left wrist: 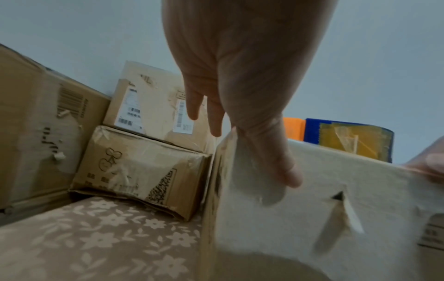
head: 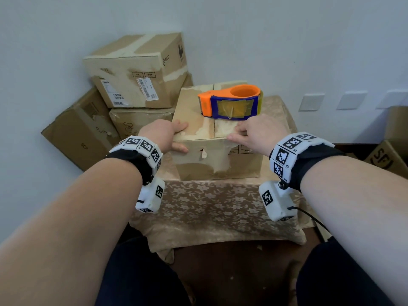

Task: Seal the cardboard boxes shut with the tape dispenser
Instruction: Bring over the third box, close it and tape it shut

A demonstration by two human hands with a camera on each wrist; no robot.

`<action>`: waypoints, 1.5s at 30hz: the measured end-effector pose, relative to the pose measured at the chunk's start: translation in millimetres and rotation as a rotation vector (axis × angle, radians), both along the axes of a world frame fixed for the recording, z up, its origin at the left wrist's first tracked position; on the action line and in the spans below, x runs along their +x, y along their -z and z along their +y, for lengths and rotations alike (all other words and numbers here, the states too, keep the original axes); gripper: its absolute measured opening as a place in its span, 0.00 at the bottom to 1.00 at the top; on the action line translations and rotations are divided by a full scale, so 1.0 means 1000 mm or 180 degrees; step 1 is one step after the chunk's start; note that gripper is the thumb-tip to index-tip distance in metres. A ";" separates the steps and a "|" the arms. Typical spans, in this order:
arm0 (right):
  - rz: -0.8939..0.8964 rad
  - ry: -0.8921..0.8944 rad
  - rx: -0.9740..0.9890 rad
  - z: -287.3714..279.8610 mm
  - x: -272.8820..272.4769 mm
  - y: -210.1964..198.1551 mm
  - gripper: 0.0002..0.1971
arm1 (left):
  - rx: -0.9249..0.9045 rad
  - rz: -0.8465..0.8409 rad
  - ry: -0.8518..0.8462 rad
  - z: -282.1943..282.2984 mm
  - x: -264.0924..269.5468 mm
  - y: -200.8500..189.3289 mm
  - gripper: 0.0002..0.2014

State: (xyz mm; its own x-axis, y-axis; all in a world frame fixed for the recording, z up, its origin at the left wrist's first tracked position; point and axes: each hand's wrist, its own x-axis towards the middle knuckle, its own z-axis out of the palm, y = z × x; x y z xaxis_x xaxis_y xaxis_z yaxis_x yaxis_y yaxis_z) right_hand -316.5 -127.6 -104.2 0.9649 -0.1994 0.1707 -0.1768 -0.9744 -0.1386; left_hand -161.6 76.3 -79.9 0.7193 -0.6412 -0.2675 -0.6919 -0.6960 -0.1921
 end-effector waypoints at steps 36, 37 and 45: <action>-0.0025 0.0009 0.0791 -0.032 -0.031 -0.009 0.21 | -0.1103 -0.0464 0.0882 -0.085 -0.056 0.037 0.30; -0.0013 0.0013 0.0836 -0.032 -0.031 -0.009 0.21 | -0.1178 -0.0480 0.0843 -0.086 -0.058 0.034 0.29; 0.0022 0.0137 0.1139 -0.039 -0.030 -0.003 0.25 | -0.1222 -0.0889 0.0494 -0.095 -0.079 0.033 0.32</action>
State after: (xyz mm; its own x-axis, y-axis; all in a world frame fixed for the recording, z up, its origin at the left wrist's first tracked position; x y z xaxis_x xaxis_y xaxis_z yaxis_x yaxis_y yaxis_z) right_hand -347.0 -166.5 -101.2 0.9552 -0.2860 0.0764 -0.2188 -0.8561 -0.4682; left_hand -240.4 -19.1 -112.9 0.6181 -0.7607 0.1981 -0.7516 -0.6457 -0.1348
